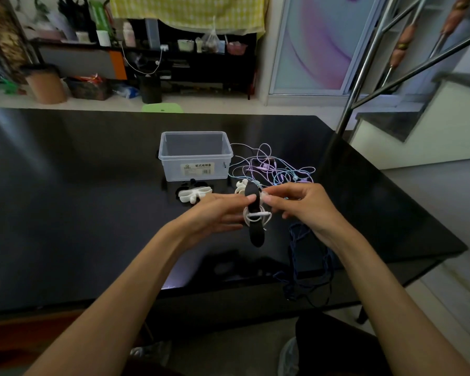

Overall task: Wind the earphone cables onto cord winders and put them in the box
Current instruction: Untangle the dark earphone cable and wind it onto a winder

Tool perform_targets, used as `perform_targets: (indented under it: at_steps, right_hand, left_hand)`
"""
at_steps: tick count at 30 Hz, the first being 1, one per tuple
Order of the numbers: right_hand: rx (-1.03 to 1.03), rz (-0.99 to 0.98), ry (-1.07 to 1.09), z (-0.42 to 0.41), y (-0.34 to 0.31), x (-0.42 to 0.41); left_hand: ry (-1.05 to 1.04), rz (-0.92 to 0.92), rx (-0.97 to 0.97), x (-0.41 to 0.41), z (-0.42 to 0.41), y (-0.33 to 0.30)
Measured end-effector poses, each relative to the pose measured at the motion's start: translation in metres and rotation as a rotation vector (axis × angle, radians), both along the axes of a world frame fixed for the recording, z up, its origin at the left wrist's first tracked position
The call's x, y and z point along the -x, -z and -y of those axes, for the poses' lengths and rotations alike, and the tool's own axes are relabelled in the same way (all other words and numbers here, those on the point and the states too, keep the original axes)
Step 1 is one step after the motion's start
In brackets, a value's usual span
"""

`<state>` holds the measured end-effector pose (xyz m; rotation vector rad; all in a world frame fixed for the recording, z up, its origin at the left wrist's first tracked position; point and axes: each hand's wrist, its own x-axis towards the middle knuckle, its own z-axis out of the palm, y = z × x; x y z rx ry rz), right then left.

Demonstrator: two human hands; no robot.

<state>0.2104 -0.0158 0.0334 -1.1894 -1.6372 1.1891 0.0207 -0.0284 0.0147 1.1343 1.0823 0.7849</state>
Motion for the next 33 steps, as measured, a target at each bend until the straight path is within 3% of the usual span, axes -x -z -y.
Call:
perform_targets:
  at_steps: [5, 10, 18, 24, 30, 31, 33]
  right_hand:
    - [0.104, 0.071, -0.116, -0.001, 0.001, -0.002]
    - [0.199, -0.006, -0.028, -0.004, -0.001, -0.002]
    - [0.247, 0.191, -0.147, -0.02, -0.001, 0.029]
    - [0.21, 0.38, -0.256, -0.039, -0.011, 0.045]
    - [0.253, 0.22, -0.235, -0.053, -0.01, 0.047]
    - [0.236, 0.244, -0.222, -0.057, -0.012, 0.046]
    - [0.208, 0.316, -0.218, -0.066, -0.02, 0.045]
  left_hand:
    - [-0.055, -0.022, -0.015, 0.003, 0.0, 0.002]
    - [-0.128, -0.084, -0.014, 0.006, 0.0, 0.0]
    - [-0.371, -0.038, 0.038, 0.027, -0.008, -0.01]
    - [-0.274, -0.198, -0.02, 0.041, -0.02, -0.021]
    - [-0.263, -0.369, -0.191, 0.058, -0.043, -0.028]
    - [-0.298, -0.419, -0.245, 0.063, -0.05, -0.029]
    - [-0.382, -0.712, -0.383, 0.079, -0.069, -0.028]
